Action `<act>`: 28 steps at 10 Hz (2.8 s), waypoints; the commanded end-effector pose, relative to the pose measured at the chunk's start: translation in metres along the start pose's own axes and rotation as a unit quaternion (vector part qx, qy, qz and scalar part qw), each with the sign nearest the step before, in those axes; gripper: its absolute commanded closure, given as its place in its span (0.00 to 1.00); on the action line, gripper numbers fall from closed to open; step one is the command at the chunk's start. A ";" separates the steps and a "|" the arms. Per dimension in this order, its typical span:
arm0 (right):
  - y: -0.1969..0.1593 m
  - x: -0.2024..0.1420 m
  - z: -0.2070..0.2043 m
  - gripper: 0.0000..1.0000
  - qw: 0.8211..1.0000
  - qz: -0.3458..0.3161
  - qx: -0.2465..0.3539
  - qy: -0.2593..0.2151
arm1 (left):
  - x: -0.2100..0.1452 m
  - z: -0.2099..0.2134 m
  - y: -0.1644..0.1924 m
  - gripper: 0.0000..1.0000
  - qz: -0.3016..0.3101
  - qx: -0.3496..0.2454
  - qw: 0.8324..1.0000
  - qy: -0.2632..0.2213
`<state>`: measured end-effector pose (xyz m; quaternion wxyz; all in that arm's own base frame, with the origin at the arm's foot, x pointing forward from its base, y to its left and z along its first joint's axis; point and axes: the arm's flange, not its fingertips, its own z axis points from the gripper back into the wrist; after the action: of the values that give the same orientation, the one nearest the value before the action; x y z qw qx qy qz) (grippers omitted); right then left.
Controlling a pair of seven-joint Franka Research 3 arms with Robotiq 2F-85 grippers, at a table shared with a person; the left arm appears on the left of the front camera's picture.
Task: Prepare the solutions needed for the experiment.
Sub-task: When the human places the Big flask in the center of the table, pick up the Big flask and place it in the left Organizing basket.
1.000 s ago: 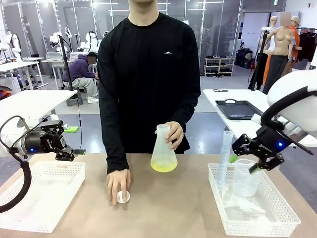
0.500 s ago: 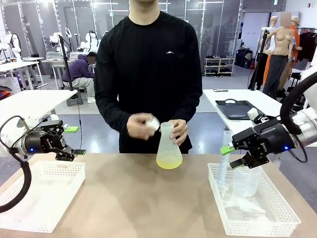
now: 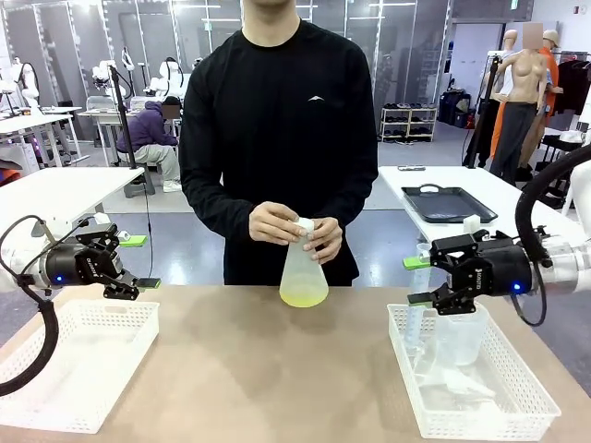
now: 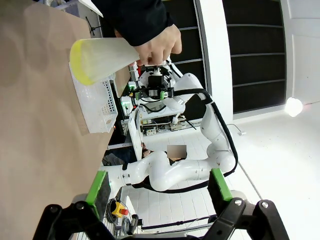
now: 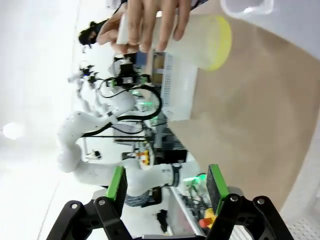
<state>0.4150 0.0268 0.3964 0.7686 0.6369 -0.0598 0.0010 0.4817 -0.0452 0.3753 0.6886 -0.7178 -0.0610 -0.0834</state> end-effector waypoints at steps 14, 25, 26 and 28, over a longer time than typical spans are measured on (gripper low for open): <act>-0.013 0.001 0.000 0.19 0.998 -0.029 0.059 0.012 | -0.001 0.000 -0.002 0.00 -0.002 -0.006 1.000 0.002; -0.013 0.001 0.000 0.19 0.998 -0.029 0.059 0.012 | -0.001 0.000 -0.002 0.00 -0.002 -0.006 1.000 0.002; -0.013 0.001 0.000 0.19 0.998 -0.029 0.059 0.012 | -0.001 0.000 -0.002 0.00 -0.002 -0.006 1.000 0.002; -0.013 0.001 0.000 0.19 0.998 -0.029 0.059 0.012 | -0.001 0.000 -0.002 0.00 -0.002 -0.006 1.000 0.002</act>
<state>0.4185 0.0239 0.3848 0.7310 0.6817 -0.0267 -0.0117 0.4817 -0.0453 0.3753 0.6886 -0.7178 -0.0610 -0.0834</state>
